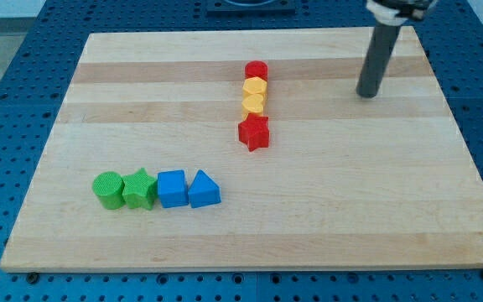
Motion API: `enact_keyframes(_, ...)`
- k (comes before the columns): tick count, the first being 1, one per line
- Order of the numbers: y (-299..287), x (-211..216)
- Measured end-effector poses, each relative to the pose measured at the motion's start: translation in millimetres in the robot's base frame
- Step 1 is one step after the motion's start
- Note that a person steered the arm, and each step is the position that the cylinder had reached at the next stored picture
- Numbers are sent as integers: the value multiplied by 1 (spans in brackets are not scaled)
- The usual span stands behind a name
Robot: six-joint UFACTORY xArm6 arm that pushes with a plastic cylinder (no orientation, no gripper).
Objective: Move the yellow hexagon to the top of the green star
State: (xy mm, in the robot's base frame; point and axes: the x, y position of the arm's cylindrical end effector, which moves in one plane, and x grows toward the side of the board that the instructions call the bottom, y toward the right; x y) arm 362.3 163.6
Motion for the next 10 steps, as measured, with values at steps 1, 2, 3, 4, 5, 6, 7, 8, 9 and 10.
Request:
enact_keyframes(1, -34, 3)
enact_keyframes(2, -68, 12)
enact_keyframes(3, -102, 20)
enact_keyframes(4, -139, 28)
enact_keyframes(5, -170, 31)
enact_keyframes(6, -202, 32)
enact_keyframes(7, -233, 34)
enact_keyframes(8, -243, 36)
enact_keyframes(9, -230, 40)
enact_keyframes(10, -174, 41)
